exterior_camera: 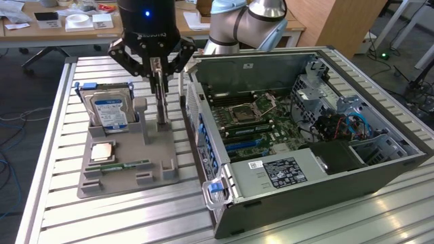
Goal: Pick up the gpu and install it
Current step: 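Pick up the gpu and move the gpu toward the slot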
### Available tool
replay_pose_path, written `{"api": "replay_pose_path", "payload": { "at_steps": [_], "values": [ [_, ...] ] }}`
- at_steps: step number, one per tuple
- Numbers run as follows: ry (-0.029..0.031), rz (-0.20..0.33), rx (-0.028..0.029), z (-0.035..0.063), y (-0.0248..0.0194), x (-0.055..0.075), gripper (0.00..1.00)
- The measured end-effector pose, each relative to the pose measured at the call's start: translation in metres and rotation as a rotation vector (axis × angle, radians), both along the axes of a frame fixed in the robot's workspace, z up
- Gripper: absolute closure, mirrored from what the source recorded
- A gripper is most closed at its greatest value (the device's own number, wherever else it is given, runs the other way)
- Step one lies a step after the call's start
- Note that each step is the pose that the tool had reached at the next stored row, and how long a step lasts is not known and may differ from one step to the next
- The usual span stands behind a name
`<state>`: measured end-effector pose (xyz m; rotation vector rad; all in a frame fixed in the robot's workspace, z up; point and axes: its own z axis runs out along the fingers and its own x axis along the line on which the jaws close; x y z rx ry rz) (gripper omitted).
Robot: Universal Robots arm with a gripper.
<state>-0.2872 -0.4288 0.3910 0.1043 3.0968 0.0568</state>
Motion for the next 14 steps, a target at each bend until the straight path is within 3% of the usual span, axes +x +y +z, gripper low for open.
{"api": "replay_pose_path", "payload": {
  "at_steps": [6, 11, 14],
  "values": [
    [-0.0007, 0.000, 0.0000, 0.0198, 0.0000, 0.000, 0.73],
    [-0.0011, 0.000, 0.0001, 0.0293, 0.0000, 0.000, 0.73],
    [-0.0013, 0.000, 0.0002, 0.0303, 0.0000, 0.000, 0.73]
  ]
}}
